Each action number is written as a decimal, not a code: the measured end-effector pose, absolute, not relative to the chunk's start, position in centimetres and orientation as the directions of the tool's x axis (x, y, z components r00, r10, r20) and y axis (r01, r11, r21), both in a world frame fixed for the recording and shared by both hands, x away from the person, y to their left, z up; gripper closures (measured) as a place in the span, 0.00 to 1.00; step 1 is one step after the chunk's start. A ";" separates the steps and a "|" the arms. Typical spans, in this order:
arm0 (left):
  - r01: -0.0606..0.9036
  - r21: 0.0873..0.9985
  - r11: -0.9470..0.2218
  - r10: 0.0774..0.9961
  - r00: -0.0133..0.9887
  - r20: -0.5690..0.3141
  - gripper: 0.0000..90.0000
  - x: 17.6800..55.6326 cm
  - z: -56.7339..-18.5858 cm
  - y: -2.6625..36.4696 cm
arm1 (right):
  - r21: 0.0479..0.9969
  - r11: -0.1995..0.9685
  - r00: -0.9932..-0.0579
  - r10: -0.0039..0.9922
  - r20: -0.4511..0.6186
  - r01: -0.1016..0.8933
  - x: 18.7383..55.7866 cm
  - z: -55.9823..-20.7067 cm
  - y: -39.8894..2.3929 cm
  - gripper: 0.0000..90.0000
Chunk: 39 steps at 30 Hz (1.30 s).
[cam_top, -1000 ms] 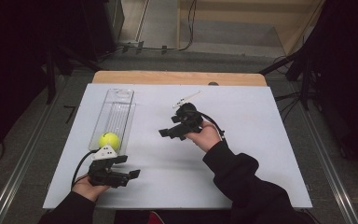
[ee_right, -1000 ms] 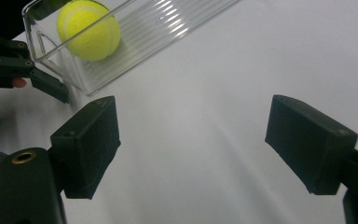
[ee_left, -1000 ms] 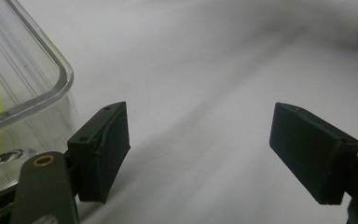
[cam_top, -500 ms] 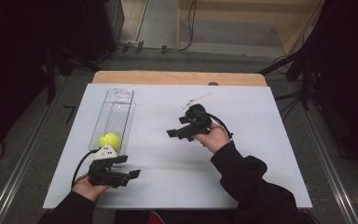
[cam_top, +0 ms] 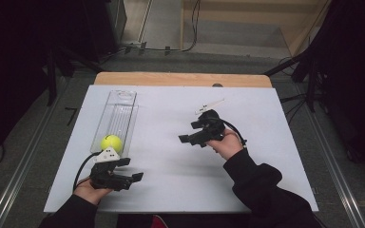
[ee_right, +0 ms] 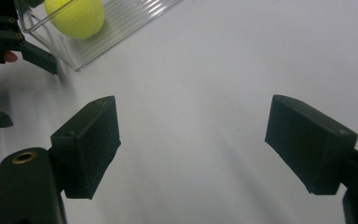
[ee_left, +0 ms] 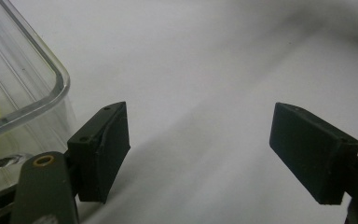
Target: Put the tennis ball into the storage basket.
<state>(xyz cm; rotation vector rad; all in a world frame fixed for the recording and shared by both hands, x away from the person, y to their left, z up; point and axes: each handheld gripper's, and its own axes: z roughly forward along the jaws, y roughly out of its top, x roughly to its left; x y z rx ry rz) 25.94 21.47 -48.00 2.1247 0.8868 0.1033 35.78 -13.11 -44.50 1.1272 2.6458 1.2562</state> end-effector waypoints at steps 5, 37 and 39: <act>0.559 0.715 -0.420 0.627 0.748 -0.217 0.23 25.9 -48.0 21.5 | 0.678 0.416 -0.739 0.610 0.287 0.606 35.3 -44.6 -13.6 0.18; 0.572 0.712 -0.407 0.632 0.740 -0.232 0.23 26.0 -47.9 21.7 | 0.685 0.367 -0.700 0.650 0.296 0.630 31.9 -46.1 -18.3 0.17; 0.574 0.711 -0.406 0.633 0.738 -0.234 0.23 26.0 -47.9 21.7 | 0.689 0.357 -0.696 0.652 0.300 0.631 31.6 -46.0 -18.7 0.17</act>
